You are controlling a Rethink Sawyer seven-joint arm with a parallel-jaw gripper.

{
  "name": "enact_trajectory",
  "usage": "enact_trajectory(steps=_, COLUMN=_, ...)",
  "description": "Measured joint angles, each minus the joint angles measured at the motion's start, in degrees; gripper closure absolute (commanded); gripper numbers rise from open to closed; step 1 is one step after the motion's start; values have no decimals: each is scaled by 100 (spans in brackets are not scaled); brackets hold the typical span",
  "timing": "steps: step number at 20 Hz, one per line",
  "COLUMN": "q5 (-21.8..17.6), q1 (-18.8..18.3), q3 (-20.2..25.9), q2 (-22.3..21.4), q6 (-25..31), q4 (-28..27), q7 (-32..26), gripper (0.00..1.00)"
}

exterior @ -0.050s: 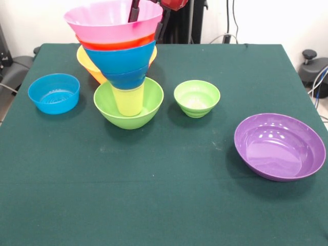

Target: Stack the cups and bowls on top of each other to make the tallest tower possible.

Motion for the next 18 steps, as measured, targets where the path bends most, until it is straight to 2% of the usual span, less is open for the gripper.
enact_trajectory(steps=18, q5=-1, q1=-98, q3=299, q2=183, q6=-222, q4=-78, q7=0, gripper=0)
